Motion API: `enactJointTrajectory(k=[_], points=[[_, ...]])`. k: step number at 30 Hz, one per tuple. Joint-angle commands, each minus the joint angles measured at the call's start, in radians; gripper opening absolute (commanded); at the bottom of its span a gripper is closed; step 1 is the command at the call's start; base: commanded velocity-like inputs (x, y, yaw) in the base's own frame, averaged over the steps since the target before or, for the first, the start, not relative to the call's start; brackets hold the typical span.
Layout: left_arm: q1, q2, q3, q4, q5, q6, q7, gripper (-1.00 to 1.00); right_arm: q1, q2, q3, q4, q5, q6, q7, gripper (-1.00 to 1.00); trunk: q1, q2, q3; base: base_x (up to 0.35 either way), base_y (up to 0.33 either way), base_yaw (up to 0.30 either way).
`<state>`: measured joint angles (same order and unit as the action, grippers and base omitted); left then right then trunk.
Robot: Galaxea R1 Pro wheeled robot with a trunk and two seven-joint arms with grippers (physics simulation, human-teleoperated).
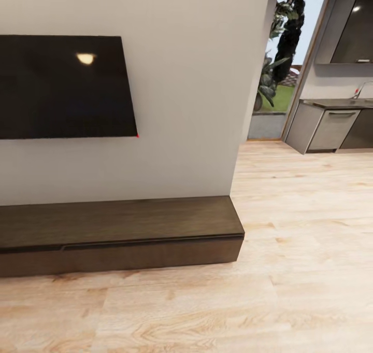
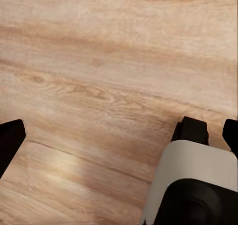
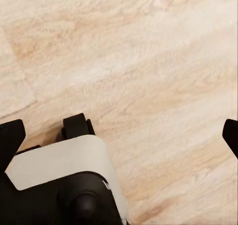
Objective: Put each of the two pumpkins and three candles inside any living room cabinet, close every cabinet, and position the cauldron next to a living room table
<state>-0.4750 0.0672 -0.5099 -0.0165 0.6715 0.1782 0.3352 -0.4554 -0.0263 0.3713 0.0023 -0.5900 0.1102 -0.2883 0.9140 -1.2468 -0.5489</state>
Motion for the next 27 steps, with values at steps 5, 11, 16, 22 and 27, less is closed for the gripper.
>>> enactJointTrajectory(k=[5,11,16,22,27], points=[[0.048,-0.003,-0.01,-0.001,0.002,-0.018,-0.027,1.0,0.04,-0.002,0.009,0.02,-0.012,-0.042,0.103,1.0,-0.019,0.035,0.015,0.0,0.0,0.0],[0.084,-0.002,-0.01,0.0,0.003,-0.056,-0.053,1.0,0.082,-0.003,0.009,0.042,-0.013,-0.098,0.178,1.0,-0.042,0.077,0.034,0.0,0.0,0.0],[0.1,-0.003,-0.01,0.0,0.003,-0.059,-0.078,1.0,0.085,-0.003,0.009,0.043,-0.013,-0.1,0.259,1.0,-0.061,0.112,0.05,0.0,0.0,0.0],[0.111,-0.002,-0.01,0.0,0.004,-0.06,-0.121,1.0,0.087,-0.003,0.009,0.045,-0.01,-0.101,0.32,1.0,-0.084,0.154,0.068,0.0,0.0,0.0],[0.123,-0.003,-0.01,0.0,0.004,-0.06,-0.126,1.0,0.1,-0.004,0.009,0.045,-0.009,-0.102,0.325,1.0,-0.104,0.189,0.084,0.0,0.0,0.0]])
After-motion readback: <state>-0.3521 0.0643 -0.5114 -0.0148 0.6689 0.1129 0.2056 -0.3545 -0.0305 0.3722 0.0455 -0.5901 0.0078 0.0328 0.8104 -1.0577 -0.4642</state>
